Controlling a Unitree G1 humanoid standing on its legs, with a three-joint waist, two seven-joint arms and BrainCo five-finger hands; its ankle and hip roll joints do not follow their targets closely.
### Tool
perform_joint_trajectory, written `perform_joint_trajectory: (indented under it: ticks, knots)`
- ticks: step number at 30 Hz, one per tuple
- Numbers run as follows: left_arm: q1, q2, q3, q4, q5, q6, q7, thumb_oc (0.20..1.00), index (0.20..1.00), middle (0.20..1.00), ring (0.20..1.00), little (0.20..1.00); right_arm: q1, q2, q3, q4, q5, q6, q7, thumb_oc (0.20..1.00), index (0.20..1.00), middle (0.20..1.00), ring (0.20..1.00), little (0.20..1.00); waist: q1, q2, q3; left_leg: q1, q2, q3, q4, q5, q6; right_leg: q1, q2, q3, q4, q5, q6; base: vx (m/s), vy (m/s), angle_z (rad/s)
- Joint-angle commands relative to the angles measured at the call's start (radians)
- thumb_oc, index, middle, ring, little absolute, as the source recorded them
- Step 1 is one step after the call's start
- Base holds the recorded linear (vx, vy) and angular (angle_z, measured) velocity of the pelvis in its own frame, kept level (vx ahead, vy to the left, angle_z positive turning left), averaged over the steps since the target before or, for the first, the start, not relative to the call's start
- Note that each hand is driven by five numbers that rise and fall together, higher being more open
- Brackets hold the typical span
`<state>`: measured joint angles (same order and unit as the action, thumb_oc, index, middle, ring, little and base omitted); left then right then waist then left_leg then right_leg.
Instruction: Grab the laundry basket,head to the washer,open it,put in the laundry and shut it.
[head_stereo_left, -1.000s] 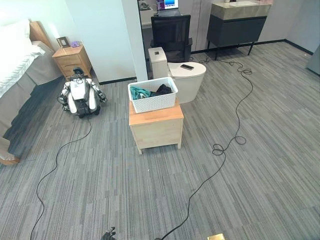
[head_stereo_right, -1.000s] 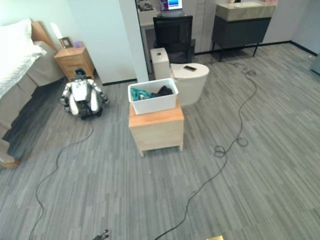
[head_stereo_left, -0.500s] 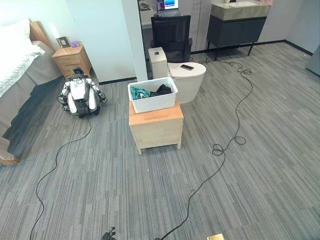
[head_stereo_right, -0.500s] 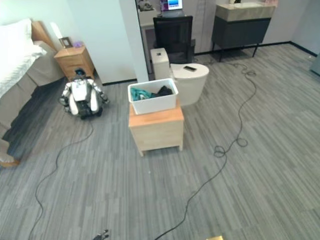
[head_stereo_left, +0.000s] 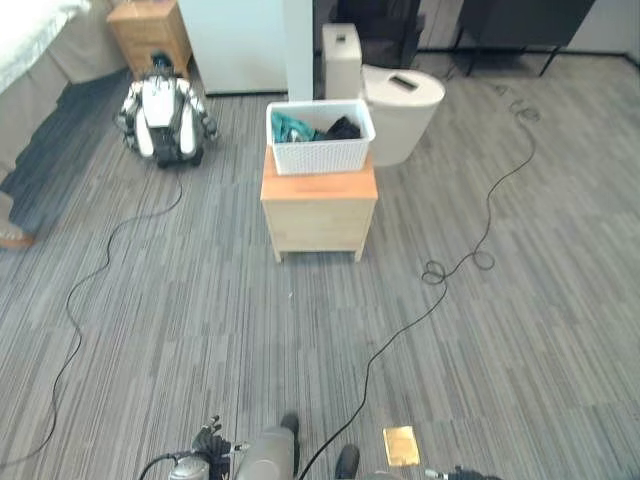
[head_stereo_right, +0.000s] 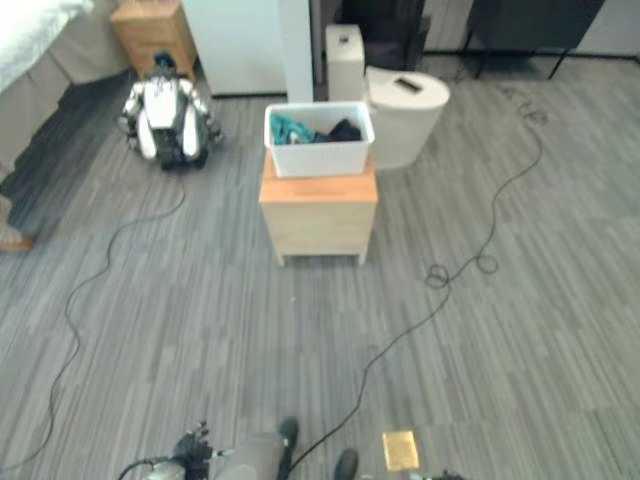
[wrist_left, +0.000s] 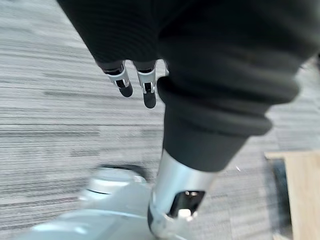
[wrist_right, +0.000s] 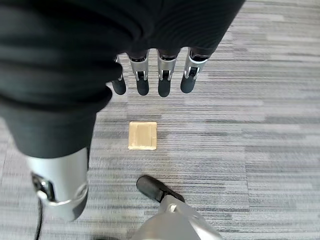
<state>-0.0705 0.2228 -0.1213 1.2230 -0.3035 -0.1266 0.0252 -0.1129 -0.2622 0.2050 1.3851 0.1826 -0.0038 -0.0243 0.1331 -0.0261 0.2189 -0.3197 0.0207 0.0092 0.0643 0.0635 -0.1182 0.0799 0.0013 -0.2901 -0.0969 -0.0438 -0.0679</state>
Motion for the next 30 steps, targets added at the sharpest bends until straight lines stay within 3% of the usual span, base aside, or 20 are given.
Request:
perform_joint_trajectory:
  ticks: [1, 4, 5, 7, 9, 10, 11, 12, 13, 15, 18, 20, 22, 23, 24, 27, 29, 30]
  knots:
    - [0.037, -0.013, 0.003, 0.002, -0.009, -0.009, 0.003, 1.0, 1.0, 1.0, 1.0, 1.0, 0.021, -0.007, 0.046, -0.047, 0.036, -0.024, -0.015, 1.0, 1.0, 1.0, 1.0, 1.0, 0.074, -0.022, -0.05, -0.113, 0.015, 0.051, 0.033, 0.036, 0.059, 0.093, -0.055, 0.081, 0.01, -0.119, 0.085, 0.42, 0.135, -0.23]
    - [0.067, 0.005, 0.046, 0.024, -0.016, -0.001, 0.0, 1.0, 1.0, 1.0, 1.0, 1.0, 0.029, 0.021, 0.06, -0.07, 0.021, -0.02, -0.002, 1.0, 1.0, 1.0, 1.0, 1.0, 0.114, -0.049, -0.08, -0.106, 0.017, 0.029, 0.084, 0.053, 0.073, 0.161, -0.09, 0.106, 0.01, -0.126, 0.104, 0.5, 0.191, -0.58]
    - [0.072, 0.016, 0.053, 0.031, -0.01, 0.001, -0.002, 1.0, 1.0, 1.0, 1.0, 1.0, 0.036, 0.025, 0.058, -0.071, 0.018, -0.019, 0.005, 1.0, 1.0, 1.0, 1.0, 1.0, 0.118, -0.068, -0.084, -0.147, 0.002, 0.016, 0.181, 0.029, 0.087, 0.18, -0.114, 0.101, 0.031, -0.124, 0.113, 0.31, 0.12, -0.66]
    - [0.076, 0.024, 0.058, 0.026, -0.007, 0.004, -0.004, 1.0, 1.0, 1.0, 1.0, 1.0, 0.039, 0.029, 0.053, -0.077, 0.017, -0.019, 0.007, 1.0, 1.0, 1.0, 1.0, 1.0, 0.119, -0.074, -0.088, -0.142, 0.001, 0.026, 0.215, 0.011, 0.098, 0.172, -0.13, 0.105, 0.074, -0.125, 0.119, 0.35, 0.189, -0.37]
    - [0.079, 0.051, 0.057, 0.027, 0.021, 0.011, -0.008, 1.0, 1.0, 1.0, 1.0, 1.0, 0.047, 0.038, 0.033, -0.089, 0.032, -0.023, 0.016, 1.0, 1.0, 1.0, 1.0, 1.0, 0.118, -0.095, -0.089, -0.073, -0.025, 0.057, 0.228, -0.067, 0.15, 0.116, -0.19, 0.114, 0.293, 0.001, 0.153, 0.47, 0.301, -0.2]
    - [0.079, 0.05, 0.057, 0.027, 0.021, 0.011, -0.008, 1.0, 1.0, 1.0, 1.0, 1.0, 0.047, 0.037, 0.033, -0.089, 0.032, -0.023, 0.016, 1.0, 1.0, 1.0, 1.0, 1.0, 0.119, -0.095, -0.091, -0.073, -0.024, 0.058, 0.225, -0.064, 0.15, 0.114, -0.19, 0.115, 0.292, 0.003, 0.153, 0.24, 0.185, -0.3]
    - [0.081, 0.057, 0.055, 0.016, 0.023, 0.013, -0.01, 1.0, 1.0, 1.0, 1.0, 1.0, 0.051, 0.037, 0.028, -0.095, 0.03, -0.022, 0.016, 1.0, 1.0, 1.0, 1.0, 1.0, 0.111, -0.093, -0.085, -0.05, -0.038, 0.057, 0.22, -0.084, 0.17, 0.087, -0.2, 0.121, 0.389, 0.068, 0.16, 0.32, 0.25, -0.25]
    - [0.074, 0.075, 0.048, -0.026, 0.012, 0.011, -0.011, 1.0, 1.0, 1.0, 1.0, 1.0, 0.053, 0.032, 0.011, -0.109, 0.042, -0.022, 0.012, 1.0, 1.0, 1.0, 1.0, 1.0, 0.082, -0.071, -0.067, 0.026, -0.054, 0.047, 0.183, -0.116, 0.198, -0.013, -0.216, 0.118, 0.559, 0.18, 0.171, 0.44, 0.305, -0.1]
    - [0.071, 0.079, 0.048, -0.052, 0.003, 0.01, -0.007, 1.0, 1.0, 1.0, 1.0, 1.0, 0.055, 0.03, 0.0, -0.118, 0.05, -0.025, 0.006, 1.0, 1.0, 1.0, 1.0, 1.0, 0.063, -0.049, -0.056, 0.081, -0.045, 0.039, 0.156, -0.127, 0.204, -0.075, -0.224, 0.093, 0.61, 0.164, 0.162, 0.44, 0.238, 0.06]
    - [0.064, 0.086, 0.044, -0.091, -0.006, 0.003, -0.001, 1.0, 1.0, 1.0, 1.0, 1.0, 0.066, 0.025, -0.024, -0.127, 0.074, -0.026, 0.004, 1.0, 1.0, 1.0, 1.0, 1.0, 0.022, -0.025, -0.041, 0.165, -0.038, 0.018, 0.111, -0.143, 0.199, -0.146, -0.218, 0.053, 0.554, 0.089, 0.136, 0.37, 0.049, 0.4]
    - [0.073, 0.09, 0.043, -0.141, -0.016, -0.006, -0.002, 1.0, 1.0, 1.0, 1.0, 1.0, 0.076, 0.002, -0.074, -0.137, 0.125, -0.032, -0.007, 1.0, 1.0, 1.0, 1.0, 1.0, -0.022, -0.015, -0.023, 0.264, -0.037, 0.001, 0.07, -0.188, 0.184, -0.197, -0.204, 0.059, 0.355, 0.054, 0.139, 0.36, -0.067, 0.4]
    - [0.077, 0.095, 0.045, -0.177, -0.011, -0.013, 0.003, 1.0, 1.0, 1.0, 1.0, 1.0, 0.084, -0.014, -0.119, -0.152, 0.17, -0.037, -0.013, 1.0, 1.0, 1.0, 1.0, 1.0, -0.052, -0.019, -0.014, 0.342, -0.044, -0.024, 0.047, -0.225, 0.173, -0.242, -0.184, 0.116, 0.198, 0.101, 0.171, 0.43, -0.115, 0.33]
    - [0.073, 0.102, 0.056, -0.213, -0.011, -0.021, 0.007, 1.0, 1.0, 1.0, 1.0, 1.0, 0.095, -0.031, -0.167, -0.177, 0.206, -0.044, -0.021, 1.0, 1.0, 1.0, 1.0, 1.0, -0.076, -0.027, -0.01, 0.387, -0.047, -0.053, 0.042, -0.252, 0.163, -0.303, -0.193, 0.166, 0.086, 0.175, 0.21, 0.36, -0.112, 0.34]
    - [0.074, 0.101, 0.056, -0.214, -0.01, -0.02, 0.007, 1.0, 1.0, 1.0, 1.0, 1.0, 0.096, -0.032, -0.167, -0.178, 0.206, -0.044, -0.022, 1.0, 1.0, 1.0, 1.0, 1.0, -0.075, -0.021, -0.009, 0.392, -0.041, -0.052, 0.042, -0.257, 0.162, -0.295, -0.187, 0.164, 0.08, 0.176, 0.21, 0.45, -0.159, 0.46]
    - [0.074, 0.104, 0.066, -0.247, -0.01, -0.027, 0.012, 1.0, 1.0, 1.0, 1.0, 1.0, 0.11, -0.05, -0.202, -0.204, 0.222, -0.048, -0.024, 1.0, 1.0, 1.0, 1.0, 1.0, -0.088, -0.022, -0.014, 0.445, -0.032, -0.071, 0.039, -0.288, 0.148, -0.33, -0.196, 0.161, 0.019, 0.213, 0.235, 0.43, -0.171, 0.56]
    - [0.082, 0.109, 0.071, -0.281, -0.015, -0.028, 0.013, 1.0, 1.0, 1.0, 1.0, 1.0, 0.145, -0.072, -0.242, -0.24, 0.237, -0.051, -0.024, 1.0, 1.0, 1.0, 1.0, 1.0, -0.103, -0.037, -0.035, 0.514, -0.007, -0.103, 0.037, -0.313, 0.124, -0.305, -0.208, 0.135, 0.035, 0.243, 0.239, 0.46, -0.239, 0.63]
    - [0.103, 0.103, 0.085, -0.301, -0.027, -0.027, 0.019, 1.0, 1.0, 1.0, 1.0, 1.0, 0.174, -0.077, -0.255, -0.269, 0.244, -0.056, -0.026, 1.0, 1.0, 1.0, 1.0, 1.0, -0.109, -0.043, -0.062, 0.566, 0.043, -0.106, 0.041, -0.311, 0.097, -0.284, -0.188, 0.134, 0.088, 0.247, 0.222, 0.55, -0.433, 0.73]
    - [0.128, 0.093, 0.11, -0.292, -0.061, -0.024, 0.028, 1.0, 1.0, 1.0, 1.0, 1.0, 0.189, -0.069, -0.254, -0.261, 0.264, -0.06, -0.022, 1.0, 1.0, 1.0, 1.0, 1.0, -0.11, -0.038, -0.097, 0.522, 0.129, -0.111, 0.208, -0.187, 0.056, -0.228, -0.124, 0.111, 0.135, 0.193, 0.176, 0.62, -0.609, 0.54]
